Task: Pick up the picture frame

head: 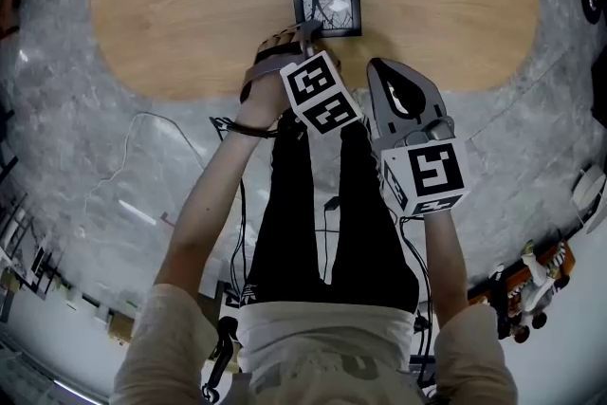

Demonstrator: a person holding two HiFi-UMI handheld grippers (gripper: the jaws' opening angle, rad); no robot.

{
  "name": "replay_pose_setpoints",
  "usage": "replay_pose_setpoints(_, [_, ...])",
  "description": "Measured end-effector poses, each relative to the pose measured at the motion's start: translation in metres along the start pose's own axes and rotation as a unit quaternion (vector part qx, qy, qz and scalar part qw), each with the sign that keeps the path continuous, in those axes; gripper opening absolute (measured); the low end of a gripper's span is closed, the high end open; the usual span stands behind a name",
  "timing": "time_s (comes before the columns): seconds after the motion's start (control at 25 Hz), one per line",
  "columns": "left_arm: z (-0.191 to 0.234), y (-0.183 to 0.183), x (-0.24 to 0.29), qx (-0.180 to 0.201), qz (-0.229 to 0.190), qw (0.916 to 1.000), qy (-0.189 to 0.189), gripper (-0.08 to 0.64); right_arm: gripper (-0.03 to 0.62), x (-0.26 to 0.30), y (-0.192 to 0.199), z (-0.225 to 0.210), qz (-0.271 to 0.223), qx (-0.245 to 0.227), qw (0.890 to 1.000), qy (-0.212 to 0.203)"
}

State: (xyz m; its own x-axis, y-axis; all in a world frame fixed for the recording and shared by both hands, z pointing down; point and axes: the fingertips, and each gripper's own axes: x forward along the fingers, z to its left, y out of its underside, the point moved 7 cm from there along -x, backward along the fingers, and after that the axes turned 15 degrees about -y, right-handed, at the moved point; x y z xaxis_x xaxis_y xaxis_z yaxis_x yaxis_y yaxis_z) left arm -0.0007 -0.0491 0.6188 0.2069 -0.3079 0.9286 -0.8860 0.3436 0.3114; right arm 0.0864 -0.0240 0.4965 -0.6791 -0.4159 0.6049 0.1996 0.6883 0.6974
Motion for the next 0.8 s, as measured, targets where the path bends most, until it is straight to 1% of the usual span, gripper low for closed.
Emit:
replay_pose_setpoints(0.24, [-0.002, 0.000, 0.000, 0.026, 0.003, 0.9997, -0.004, 0.328, 0.005, -0.006, 0.012, 0.008, 0.002, 0.002, 1.000, -0.019])
replay_pose_setpoints(0.48, [-0.002, 0.000, -0.002, 0.038, -0.001, 0.9993, -0.002, 0.324, 0.005, -0.008, 0.016, 0.017, 0.002, 0.000, 0.999, -0.032])
replay_pose_setpoints(0.56, [-0.004, -0.001, -0.003, 0.044, -0.004, 0.9990, 0.000, 0.321, 0.005, -0.011, 0.014, 0.018, -0.001, -0.003, 0.999, -0.034])
replay_pose_setpoints(0.8, [-0.006, 0.000, -0.005, 0.047, -0.005, 0.9989, 0.002, 0.296, 0.005, -0.012, 0.014, 0.018, -0.007, -0.005, 1.000, -0.030])
